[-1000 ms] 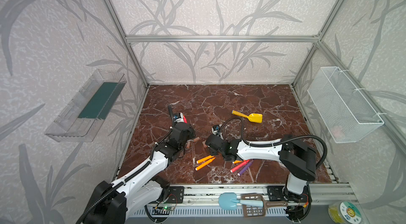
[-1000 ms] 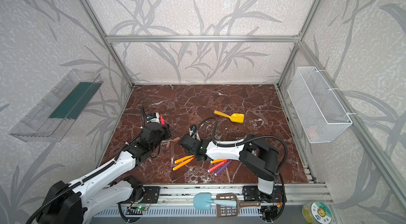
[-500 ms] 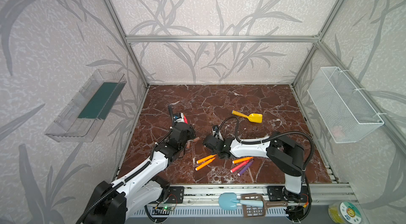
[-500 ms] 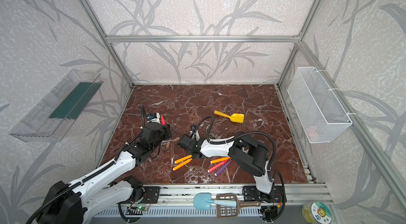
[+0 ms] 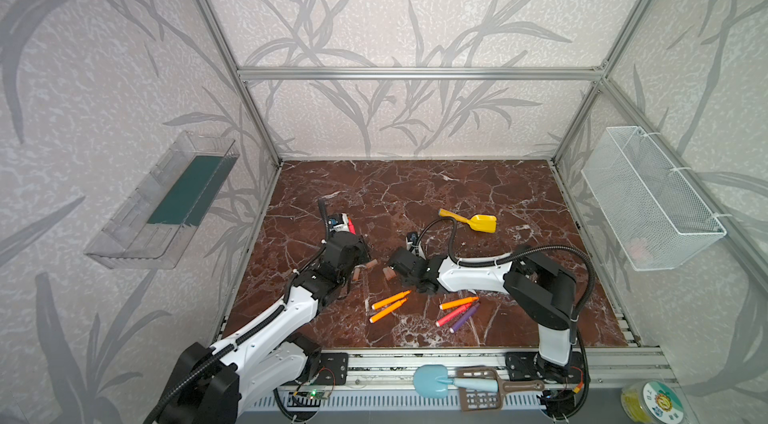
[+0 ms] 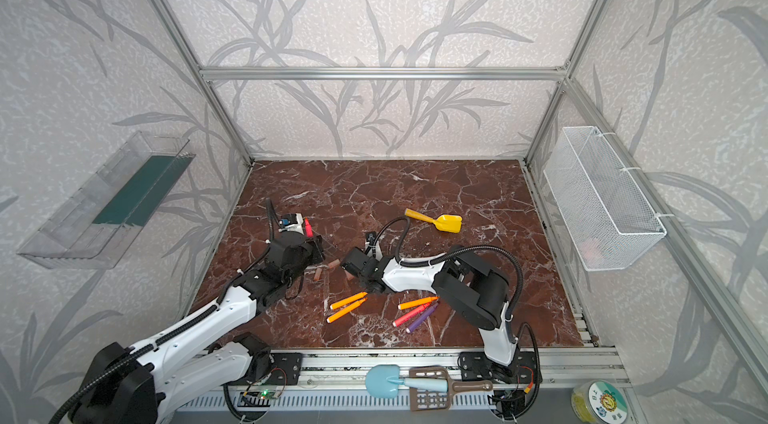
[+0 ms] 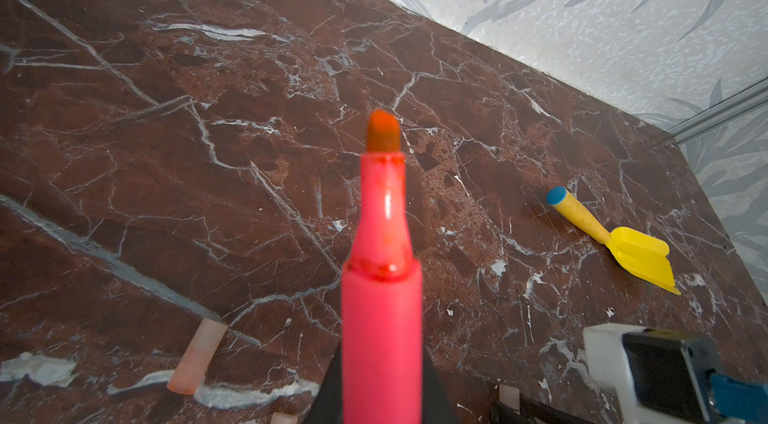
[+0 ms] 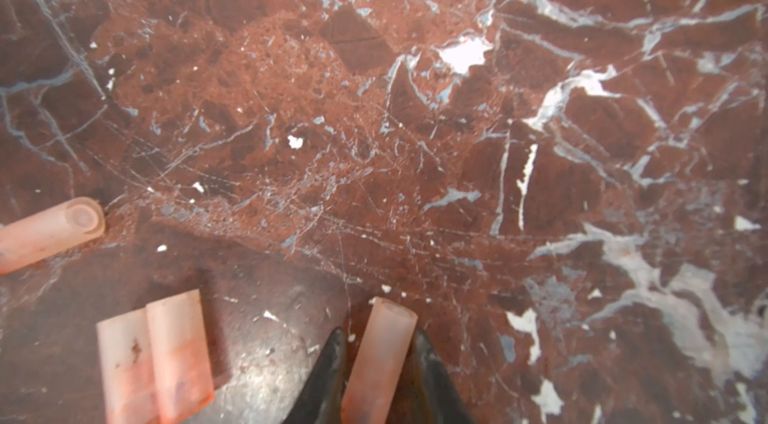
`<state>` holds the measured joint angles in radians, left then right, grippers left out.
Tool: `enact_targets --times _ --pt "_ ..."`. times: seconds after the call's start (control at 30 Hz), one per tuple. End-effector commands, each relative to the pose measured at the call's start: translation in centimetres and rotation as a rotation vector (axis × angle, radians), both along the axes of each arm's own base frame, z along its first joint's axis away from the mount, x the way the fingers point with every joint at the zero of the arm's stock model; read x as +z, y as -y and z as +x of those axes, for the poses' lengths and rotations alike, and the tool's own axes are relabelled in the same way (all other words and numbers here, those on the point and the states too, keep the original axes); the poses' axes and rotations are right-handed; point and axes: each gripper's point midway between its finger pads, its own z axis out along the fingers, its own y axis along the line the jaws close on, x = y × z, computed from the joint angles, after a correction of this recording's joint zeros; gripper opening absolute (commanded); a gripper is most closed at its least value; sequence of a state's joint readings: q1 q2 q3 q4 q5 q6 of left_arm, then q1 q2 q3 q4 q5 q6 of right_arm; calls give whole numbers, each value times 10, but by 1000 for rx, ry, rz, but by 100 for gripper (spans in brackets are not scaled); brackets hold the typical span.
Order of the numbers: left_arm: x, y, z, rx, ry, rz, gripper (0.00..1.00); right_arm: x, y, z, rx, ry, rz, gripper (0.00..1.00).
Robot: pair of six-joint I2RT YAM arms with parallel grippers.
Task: Insert the pens into the pen caps
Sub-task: 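Move the right gripper over the pink caps and grasp one cap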
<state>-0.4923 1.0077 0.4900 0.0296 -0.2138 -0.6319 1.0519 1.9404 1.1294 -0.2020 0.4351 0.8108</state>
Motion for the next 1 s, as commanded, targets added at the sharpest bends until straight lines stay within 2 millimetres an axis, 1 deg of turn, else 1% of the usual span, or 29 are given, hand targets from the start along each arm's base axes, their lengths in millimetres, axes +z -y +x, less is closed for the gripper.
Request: enact_targets --times 0.0,0.5,0.63,0.7,0.9,0.97 --pt "0 -2 1 17 -6 -15 0 -16 8 -2 -4 -36 -31 27" --pt "0 -1 1 13 -7 -19 0 -28 9 -3 -10 -61 -31 28" --pt "0 0 1 11 -7 -20 0 -29 10 -4 -12 -64 -26 22" --pt "0 0 1 10 -8 -21 0 -29 20 6 -44 -63 -26 20" --pt "-1 1 2 7 -11 -23 0 -28 22 8 -48 -66 -22 15" --pt "-1 2 2 2 -14 -22 0 -25 23 9 -51 -63 -14 14"
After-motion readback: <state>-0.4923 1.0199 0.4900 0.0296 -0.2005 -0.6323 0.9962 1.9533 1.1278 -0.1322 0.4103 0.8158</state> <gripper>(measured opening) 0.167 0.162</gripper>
